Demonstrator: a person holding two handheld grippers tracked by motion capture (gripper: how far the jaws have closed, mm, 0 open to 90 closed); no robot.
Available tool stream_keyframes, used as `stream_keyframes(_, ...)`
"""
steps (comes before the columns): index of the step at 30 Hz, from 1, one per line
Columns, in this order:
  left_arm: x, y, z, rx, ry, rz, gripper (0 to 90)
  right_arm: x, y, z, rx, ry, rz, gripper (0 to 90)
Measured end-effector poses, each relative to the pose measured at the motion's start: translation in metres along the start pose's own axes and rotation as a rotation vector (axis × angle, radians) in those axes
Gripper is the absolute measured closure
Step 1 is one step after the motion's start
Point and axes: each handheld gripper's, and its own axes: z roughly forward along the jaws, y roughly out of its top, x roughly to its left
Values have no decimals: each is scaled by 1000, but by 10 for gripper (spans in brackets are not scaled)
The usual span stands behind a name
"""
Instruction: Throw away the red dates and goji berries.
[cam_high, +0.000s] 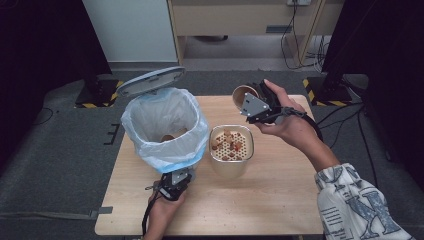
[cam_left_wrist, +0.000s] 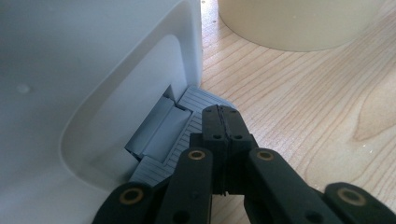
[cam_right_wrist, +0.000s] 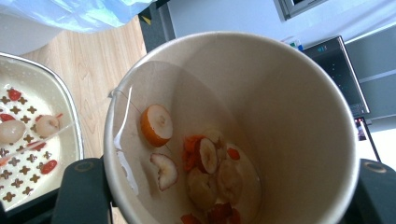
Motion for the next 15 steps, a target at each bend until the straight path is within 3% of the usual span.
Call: stream_keyframes(15, 0, 0, 0, 0, -1, 2, 892, 1, 4, -2, 4, -4, -36, 312)
